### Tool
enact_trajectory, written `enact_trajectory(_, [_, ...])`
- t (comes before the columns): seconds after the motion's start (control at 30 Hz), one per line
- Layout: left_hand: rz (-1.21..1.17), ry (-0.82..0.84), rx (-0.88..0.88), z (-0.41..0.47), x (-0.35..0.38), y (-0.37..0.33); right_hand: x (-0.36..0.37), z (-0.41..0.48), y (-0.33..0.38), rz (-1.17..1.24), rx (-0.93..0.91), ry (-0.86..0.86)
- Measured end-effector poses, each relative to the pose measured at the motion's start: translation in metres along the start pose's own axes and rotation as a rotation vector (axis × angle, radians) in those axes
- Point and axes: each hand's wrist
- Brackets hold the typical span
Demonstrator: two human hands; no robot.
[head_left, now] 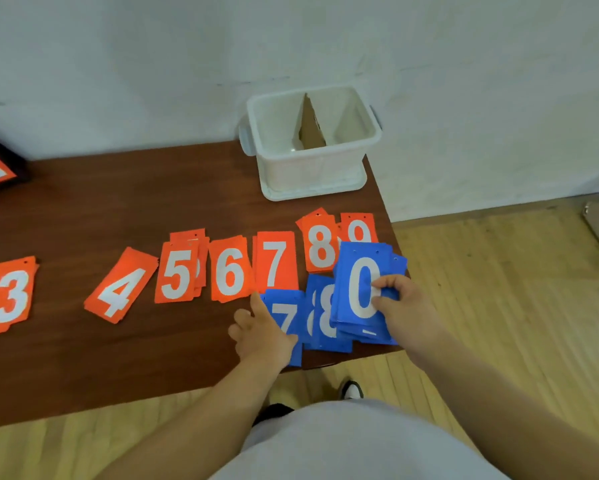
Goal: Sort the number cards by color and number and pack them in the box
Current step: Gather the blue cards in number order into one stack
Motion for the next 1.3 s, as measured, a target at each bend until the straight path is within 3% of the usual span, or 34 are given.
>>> enact_trajectory(0.17, [-0.164, -0.069, -0.121, -0.013, 0.019, -0.003, -0.025, 0.020, -0.009, -0.067, 0.054, 0.086])
enact_trajectory(0.33, [-0.471, -0.100, -0.057, -0.030, 0.034, 0.013, -0.026, 0.025, -0.009, -0.086, 0.061, 0.183])
enact_trajectory(0.7, [-0.626, -0.157, -0.067, -0.038, -0.008, 0.053, 0.018, 0.016, 0.022, -0.037, 0.004, 0.220])
enact_trajectory(0.77, [-0.602, -0.182, -0.066, -0.037, -0.025, 0.067, 0.035, 0.009, 0.026, 0.079, 0.065, 0.267])
enact_trajectory(0.9, [-0.665, -0.156, -0.073, -0.030, -0.058, 0.092, 0.062, -0.011, 0.052, 0.721, 0.373, 0.510])
enact_trajectory(0.97, [-0.728, -0.118, -0.035, -0.027, -0.073, 0.096, 0.072, -0.021, 0.064, 0.843, 0.374, 0.651])
enact_trajectory(1.1, [-0.812, -0.116, 0.156, -0.030, -0.103, 0.089, 0.096, -0.026, 0.061, 0.721, 0.257, 0.679])
enact_trajectory(1.23, [-0.817, -0.165, 0.374, -0.043, -0.121, 0.072, 0.108, -0.025, 0.034, 0.181, 0.036, 0.478])
enact_trajectory(1.3, [-0.788, -0.144, 0.443, -0.047, -0.123, 0.063, 0.107, -0.025, 0.025, 0.269, 0.079, 0.464])
Point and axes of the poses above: each hand's wrist, its own z-axis towards the middle knuckle, its own x-axis out of the palm, y = z × x, and after that the axes turned 15 degrees about z, right-handed
